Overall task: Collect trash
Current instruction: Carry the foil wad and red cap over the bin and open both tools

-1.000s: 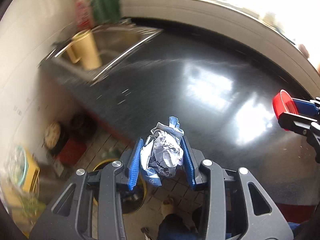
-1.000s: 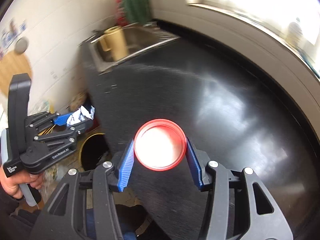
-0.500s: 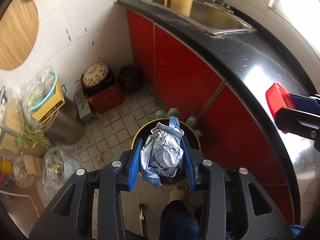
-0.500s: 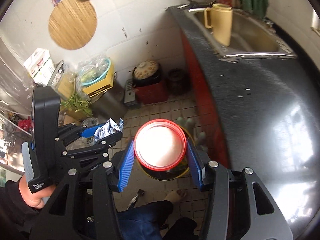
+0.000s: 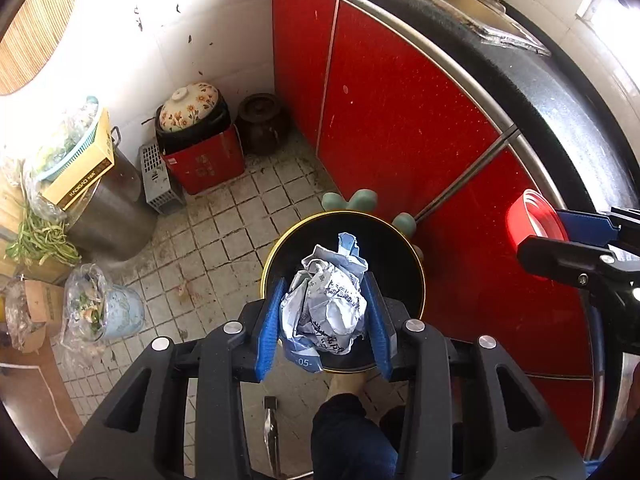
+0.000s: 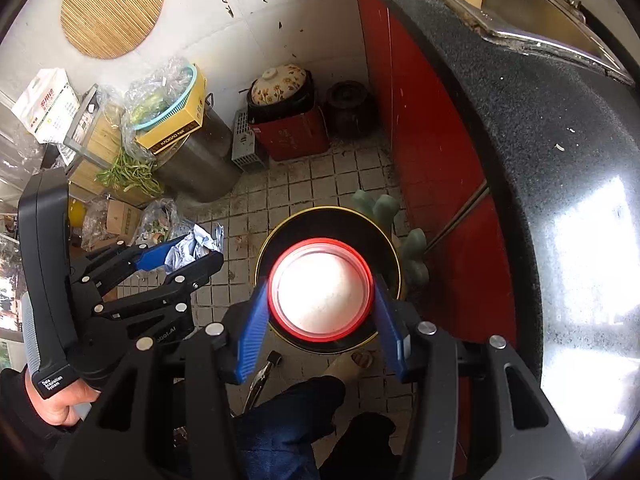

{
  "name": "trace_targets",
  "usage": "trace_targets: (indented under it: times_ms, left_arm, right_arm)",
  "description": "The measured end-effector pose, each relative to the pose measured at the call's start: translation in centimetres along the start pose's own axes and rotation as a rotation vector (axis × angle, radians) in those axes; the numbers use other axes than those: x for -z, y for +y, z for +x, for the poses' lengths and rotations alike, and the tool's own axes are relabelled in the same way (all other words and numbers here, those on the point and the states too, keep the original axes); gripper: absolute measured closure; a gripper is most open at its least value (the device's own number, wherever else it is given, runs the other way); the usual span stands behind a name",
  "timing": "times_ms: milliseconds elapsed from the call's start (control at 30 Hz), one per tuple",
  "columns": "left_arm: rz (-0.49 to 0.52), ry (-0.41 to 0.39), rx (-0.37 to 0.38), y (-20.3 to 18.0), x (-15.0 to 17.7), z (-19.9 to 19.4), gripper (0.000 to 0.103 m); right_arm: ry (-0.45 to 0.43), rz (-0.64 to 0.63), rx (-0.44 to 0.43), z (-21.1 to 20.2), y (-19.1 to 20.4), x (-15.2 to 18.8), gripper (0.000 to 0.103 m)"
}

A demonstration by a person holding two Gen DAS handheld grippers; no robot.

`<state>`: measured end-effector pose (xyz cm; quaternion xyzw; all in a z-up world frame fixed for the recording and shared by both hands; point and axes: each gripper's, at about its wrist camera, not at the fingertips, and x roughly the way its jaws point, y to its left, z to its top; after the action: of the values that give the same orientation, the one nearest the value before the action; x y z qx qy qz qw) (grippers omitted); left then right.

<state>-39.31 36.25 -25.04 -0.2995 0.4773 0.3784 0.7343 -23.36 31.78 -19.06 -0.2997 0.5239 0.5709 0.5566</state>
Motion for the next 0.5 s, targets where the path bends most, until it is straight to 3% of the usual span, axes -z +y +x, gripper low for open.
trace_targets:
  times_ms: [267,367,500]
  left_arm:
    - [0.017,0.003,0.03,-0.45,-0.17,0.54,0.063]
    - [0.018,0.011,0.053,-0.4,-0.24,0.73,0.047]
    - [0.041,-0.003,0.049,-0.76,-0.33,0.37,0.025]
  right_arm:
    - [0.005,0.007,-0.011,0.15,0.15,-0.27,0.053]
    - [0.004,0.006,-0.005,0.1,0.17,-0.26,0.039]
    - [-0.012,0.011,-0.007,-0.72,0.2,-0.15,0.036]
